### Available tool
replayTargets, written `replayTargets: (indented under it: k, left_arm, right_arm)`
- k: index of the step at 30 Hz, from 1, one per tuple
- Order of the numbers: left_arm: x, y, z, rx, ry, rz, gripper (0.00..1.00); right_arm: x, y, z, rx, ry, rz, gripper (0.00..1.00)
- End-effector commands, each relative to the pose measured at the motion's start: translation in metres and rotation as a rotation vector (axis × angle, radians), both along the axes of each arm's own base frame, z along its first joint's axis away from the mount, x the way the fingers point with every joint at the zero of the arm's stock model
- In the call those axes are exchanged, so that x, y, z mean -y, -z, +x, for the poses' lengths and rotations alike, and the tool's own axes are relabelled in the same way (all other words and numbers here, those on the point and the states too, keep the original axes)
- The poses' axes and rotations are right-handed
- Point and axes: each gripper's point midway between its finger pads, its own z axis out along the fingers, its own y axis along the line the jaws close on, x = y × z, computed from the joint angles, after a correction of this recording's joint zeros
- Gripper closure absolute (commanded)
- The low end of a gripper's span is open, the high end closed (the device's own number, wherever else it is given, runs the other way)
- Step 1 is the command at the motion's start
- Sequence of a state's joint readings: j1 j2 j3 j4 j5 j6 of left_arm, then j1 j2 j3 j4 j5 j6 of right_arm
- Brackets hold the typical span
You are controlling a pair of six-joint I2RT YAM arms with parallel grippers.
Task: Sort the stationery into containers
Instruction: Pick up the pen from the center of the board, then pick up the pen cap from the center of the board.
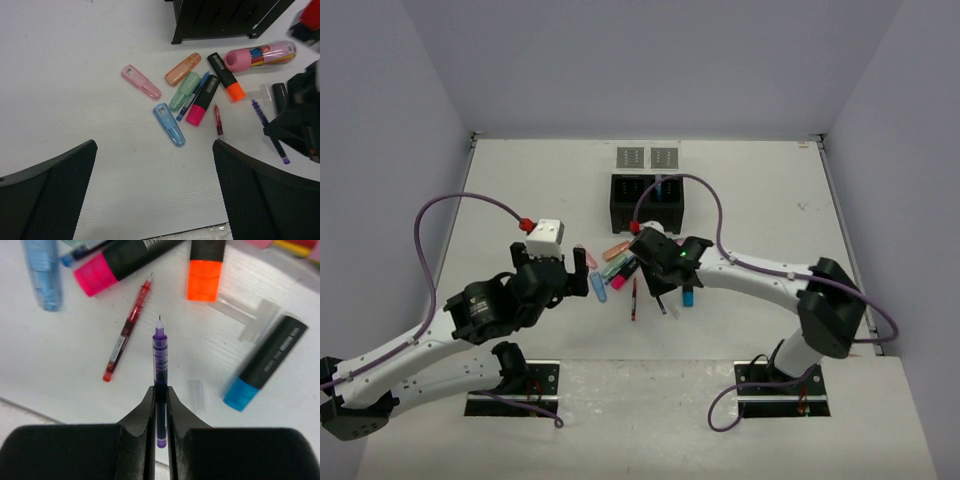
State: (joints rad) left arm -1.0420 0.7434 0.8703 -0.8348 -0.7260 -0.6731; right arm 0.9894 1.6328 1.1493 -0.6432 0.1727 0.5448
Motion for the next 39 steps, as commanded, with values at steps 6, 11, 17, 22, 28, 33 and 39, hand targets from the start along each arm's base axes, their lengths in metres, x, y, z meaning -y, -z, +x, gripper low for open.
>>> replayTargets:
  k: [6, 11, 17, 22, 28, 33, 39]
  left_arm:
    - [0.097, 0.023, 0.008, -0.207, 0.006, -0.294, 0.01]
    - [0.153, 0.069, 0.005, -0.422, -0.102, -0.383, 0.02]
    - [0.196, 0.106, -0.001, -0.527, -0.201, -0.339, 0.15]
    - [0.204, 0.121, -0.005, -0.599, -0.343, -0.229, 0.36]
    - [0.218, 0.136, -0.006, -0.655, -0.408, -0.177, 0.41]
    - [0.221, 0.149, -0.01, -0.698, -0.445, -0.14, 0.43]
    - [0.233, 0.169, -0.016, -0.761, -0.427, -0.123, 0.46]
  right_arm:
    - [0.111, -0.088, 0.031, 0.244, 0.315, 0.123, 1.0]
    - [0.165, -0.1, 0.048, 0.324, 0.479, 0.113, 1.0]
    - [0.18, -0.102, 0.051, 0.363, 0.525, 0.097, 1.0]
    - [0.18, -0.098, 0.05, 0.359, 0.513, 0.103, 1.0]
    - [0.18, -0.099, 0.045, 0.369, 0.485, 0.129, 1.0]
    - [0.179, -0.1, 0.041, 0.376, 0.468, 0.154, 1.0]
    - [0.175, -0.1, 0.042, 0.377, 0.45, 0.167, 1.0]
